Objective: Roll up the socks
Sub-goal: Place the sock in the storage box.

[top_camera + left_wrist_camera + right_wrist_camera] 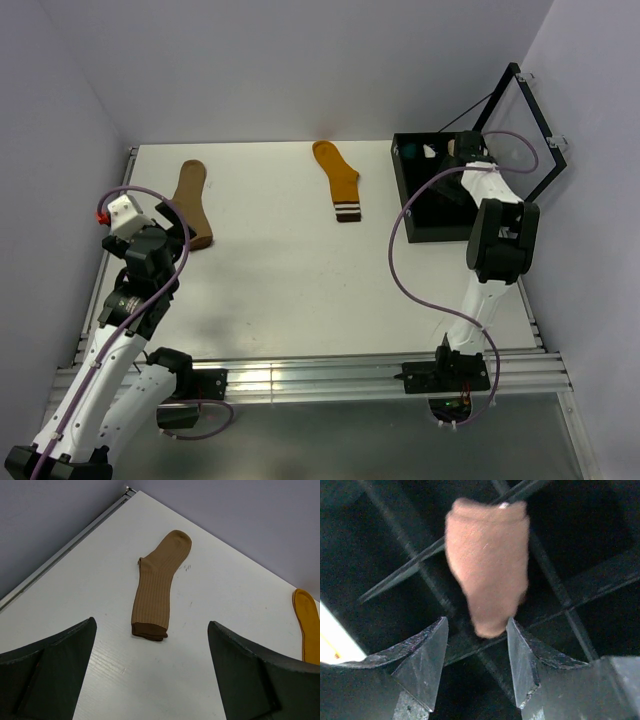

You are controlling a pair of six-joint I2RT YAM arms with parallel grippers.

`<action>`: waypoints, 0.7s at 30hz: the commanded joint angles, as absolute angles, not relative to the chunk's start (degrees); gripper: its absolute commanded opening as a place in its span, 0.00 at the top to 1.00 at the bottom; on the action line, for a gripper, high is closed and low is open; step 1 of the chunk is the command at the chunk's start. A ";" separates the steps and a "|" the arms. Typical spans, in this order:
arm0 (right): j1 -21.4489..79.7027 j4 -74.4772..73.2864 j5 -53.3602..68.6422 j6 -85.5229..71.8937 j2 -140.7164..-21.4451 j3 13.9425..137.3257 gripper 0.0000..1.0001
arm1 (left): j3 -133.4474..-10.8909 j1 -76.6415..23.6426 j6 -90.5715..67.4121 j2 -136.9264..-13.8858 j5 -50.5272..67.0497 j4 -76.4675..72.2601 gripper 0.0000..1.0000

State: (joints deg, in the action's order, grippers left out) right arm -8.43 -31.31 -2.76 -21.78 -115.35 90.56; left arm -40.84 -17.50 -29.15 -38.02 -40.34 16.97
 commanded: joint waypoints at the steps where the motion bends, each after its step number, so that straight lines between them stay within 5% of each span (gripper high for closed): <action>1: -6.68 -32.79 -4.03 -23.12 -111.18 89.73 0.42 | -40.87 -17.40 -28.12 -37.53 -39.99 15.12 0.01; 21: -7.03 -31.64 -16.00 -25.58 -115.84 98.87 0.42 | -40.78 -17.40 -27.86 -37.71 -40.08 15.20 0.01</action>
State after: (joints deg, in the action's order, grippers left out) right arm -6.63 -32.21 -13.41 -24.64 -114.72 95.15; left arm -40.82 -17.50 -29.12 -38.02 -40.34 16.97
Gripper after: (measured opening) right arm 0.573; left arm 0.989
